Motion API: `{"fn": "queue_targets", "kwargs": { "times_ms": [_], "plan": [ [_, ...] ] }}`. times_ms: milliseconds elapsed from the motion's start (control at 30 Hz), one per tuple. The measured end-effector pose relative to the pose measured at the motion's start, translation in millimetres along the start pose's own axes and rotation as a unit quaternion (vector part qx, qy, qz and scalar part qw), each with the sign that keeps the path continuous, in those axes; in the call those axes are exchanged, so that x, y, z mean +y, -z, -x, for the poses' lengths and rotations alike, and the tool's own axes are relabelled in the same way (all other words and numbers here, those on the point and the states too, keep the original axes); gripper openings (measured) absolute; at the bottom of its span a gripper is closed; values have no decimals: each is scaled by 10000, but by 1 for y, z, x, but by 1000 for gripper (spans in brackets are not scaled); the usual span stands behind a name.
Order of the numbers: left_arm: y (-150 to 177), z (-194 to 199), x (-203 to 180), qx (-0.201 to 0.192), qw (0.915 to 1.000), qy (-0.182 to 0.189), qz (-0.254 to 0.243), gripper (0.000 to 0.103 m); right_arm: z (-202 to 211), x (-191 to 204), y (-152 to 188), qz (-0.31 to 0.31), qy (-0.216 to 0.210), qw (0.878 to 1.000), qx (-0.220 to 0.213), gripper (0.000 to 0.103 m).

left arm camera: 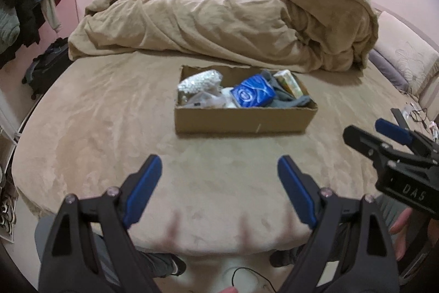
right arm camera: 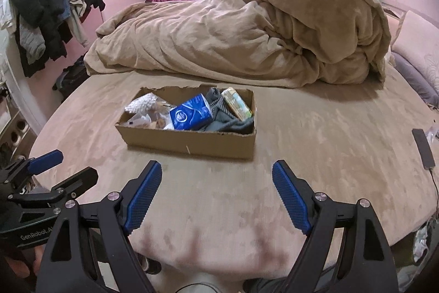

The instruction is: Organize objects

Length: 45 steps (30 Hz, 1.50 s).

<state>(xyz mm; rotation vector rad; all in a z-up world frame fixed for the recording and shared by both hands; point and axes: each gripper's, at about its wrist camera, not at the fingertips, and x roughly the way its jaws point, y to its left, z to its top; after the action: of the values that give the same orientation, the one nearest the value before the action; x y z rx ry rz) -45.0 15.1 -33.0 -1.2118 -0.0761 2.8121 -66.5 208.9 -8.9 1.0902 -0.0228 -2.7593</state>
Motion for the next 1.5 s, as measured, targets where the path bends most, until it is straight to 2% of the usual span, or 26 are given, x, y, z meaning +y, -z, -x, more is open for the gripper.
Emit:
{"fn": "queue_targets", "kwargs": {
  "times_ms": [367, 767, 900, 1133, 1200, 1267, 1333, 1500],
  "plan": [
    [4, -7, 3, 134, 9998, -21, 119, 87, -2, -4, 13, -130, 8, 9999, 93, 85],
    [2, -9, 2, 99, 9998, 136, 93, 88, -2, -2, 11, -108, -30, 9999, 126, 85],
    [1, -4, 4, -27, 9998, 185, 116, 88, -3, -1, 11, -150, -25, 9998, 135, 85],
    [0, -5, 4, -36, 9997, 153, 162, 88, -4, 0, 11, -137, -43, 9998, 132, 85],
    [-1, -4, 3, -48, 9998, 131, 150, 88, -4, 1, 10, -135, -48, 9998, 135, 85],
    [-1, -3, 2, -70, 9998, 108, 127, 95, -4, 1, 11, -134, -49, 9998, 135, 85],
    [-1, -2, 1, -105, 9999, 77, 101, 97, -4, 1, 11, -134, -55, 9998, 137, 85],
    [-1, -2, 1, -111, 9999, 33, 94, 98, -2, 4, 10, -102, -75, 9999, 101, 85]
  ]
}}
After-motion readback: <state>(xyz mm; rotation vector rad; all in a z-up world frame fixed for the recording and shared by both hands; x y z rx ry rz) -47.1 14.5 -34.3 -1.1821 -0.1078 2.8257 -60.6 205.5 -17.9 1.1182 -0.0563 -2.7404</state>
